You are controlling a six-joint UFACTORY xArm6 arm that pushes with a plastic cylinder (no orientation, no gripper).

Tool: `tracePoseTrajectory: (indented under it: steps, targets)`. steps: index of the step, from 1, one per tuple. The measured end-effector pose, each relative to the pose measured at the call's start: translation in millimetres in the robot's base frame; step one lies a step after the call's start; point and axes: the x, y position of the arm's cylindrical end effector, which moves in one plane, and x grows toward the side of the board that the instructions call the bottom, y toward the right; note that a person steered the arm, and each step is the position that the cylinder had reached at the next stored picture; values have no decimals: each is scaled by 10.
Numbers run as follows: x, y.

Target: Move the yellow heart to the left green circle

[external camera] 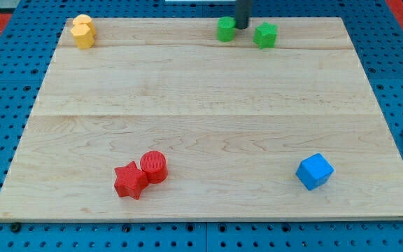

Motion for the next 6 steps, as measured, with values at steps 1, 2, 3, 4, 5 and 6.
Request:
tracePoseTrajectory:
  steps: [1, 2, 3, 4, 5, 6]
  targets:
    - [-107, -457]
    - [-270, -696]
    - [-278, -1606]
    - [423, -1864]
    - [1009, -2683]
    - [971, -3453]
